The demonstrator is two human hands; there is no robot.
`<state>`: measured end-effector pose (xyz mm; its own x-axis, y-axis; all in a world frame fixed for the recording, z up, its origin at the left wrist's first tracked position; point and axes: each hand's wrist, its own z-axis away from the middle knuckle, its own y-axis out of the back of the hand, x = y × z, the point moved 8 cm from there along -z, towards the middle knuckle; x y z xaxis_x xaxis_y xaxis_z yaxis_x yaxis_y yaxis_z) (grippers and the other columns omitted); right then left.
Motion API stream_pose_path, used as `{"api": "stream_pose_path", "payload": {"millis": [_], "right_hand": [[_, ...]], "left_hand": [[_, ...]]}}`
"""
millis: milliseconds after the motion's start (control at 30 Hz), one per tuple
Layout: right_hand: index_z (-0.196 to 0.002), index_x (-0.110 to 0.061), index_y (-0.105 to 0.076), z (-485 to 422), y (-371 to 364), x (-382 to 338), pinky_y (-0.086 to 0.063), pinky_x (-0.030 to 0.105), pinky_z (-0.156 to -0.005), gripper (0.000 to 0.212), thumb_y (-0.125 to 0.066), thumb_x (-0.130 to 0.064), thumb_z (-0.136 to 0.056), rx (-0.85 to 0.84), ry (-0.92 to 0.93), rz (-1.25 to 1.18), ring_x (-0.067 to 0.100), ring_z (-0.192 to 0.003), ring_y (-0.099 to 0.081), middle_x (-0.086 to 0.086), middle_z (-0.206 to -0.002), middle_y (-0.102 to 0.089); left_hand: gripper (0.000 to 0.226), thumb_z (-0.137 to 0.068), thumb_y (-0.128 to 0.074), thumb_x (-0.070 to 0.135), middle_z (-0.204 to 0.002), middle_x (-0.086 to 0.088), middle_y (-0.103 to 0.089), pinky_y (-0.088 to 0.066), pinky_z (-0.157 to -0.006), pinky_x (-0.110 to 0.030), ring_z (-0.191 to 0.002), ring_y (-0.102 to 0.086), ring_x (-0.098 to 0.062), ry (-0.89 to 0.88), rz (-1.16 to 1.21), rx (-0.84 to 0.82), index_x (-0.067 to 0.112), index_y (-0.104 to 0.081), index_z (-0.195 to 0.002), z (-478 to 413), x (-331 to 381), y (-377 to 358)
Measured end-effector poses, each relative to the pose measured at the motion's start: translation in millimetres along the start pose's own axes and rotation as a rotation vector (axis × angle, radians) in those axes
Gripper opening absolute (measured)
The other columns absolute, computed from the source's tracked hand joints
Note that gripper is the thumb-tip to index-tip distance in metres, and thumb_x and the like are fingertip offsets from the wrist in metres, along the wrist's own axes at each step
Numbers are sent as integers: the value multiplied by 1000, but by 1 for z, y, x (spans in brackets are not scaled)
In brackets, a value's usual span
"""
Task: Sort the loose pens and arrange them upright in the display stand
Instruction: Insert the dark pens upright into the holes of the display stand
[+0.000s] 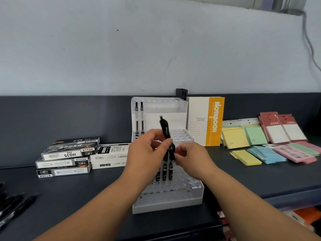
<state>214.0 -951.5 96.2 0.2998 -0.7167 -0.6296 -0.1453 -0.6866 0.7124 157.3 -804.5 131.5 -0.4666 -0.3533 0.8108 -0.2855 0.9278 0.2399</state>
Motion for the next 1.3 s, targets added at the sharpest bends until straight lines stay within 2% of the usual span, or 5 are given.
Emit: {"api": "stream_pose_path", "payload": {"millis": [400, 533, 800, 1033, 1300], "right_hand": [[-100, -30, -73, 7, 34, 13, -51, 18, -63, 16, -60, -32, -92, 22, 33, -541, -3, -66, -64, -10, -89, -73], [-103, -35, -71, 6, 26, 4, -49, 10, -67, 17, -65, -28, -89, -139, 148, -448, -6, -76, -64, -17, -88, -71], [-98, -27, -72, -10, 19, 13, -54, 21, -75, 14, -71, -32, -85, -52, 183, -317, 2, -80, -67, -12, -88, -71], [-87, -28, -65, -15, 17, 11, -42, 13, -63, 16, -73, -41, -81, 35, 159, -207, -3, -73, -59, -15, -78, -64], [-101, -24, -72, -15, 17, 9, -39, 6, -63, 22, -72, -37, -84, -22, 190, -139, -6, -75, -59, -14, -83, -66]], "left_hand": [[17, -87, -67, 36, -68, 22, -56, -41, -58, -6, -63, -55, 7, 67, -417, -58, 27, -70, -100, 7, -26, -42], [15, -90, -64, 32, -84, 11, -69, -53, -75, -27, -77, -64, -6, 68, -485, -96, 27, -70, -103, 10, -27, -51], [25, -91, -62, 32, -90, 15, -69, -53, -80, -28, -80, -63, -4, -31, -600, -23, 31, -66, -115, 5, -11, -37], [30, -92, -54, 45, -79, 7, -70, -52, -75, -29, -79, -65, -12, -14, -726, 0, 34, -63, -119, -16, -3, -30], [8, -92, -59, 35, -55, 6, -64, -39, -42, -14, -37, -55, -1, 184, -492, -89, 31, -66, -95, -30, -25, -35]]}}
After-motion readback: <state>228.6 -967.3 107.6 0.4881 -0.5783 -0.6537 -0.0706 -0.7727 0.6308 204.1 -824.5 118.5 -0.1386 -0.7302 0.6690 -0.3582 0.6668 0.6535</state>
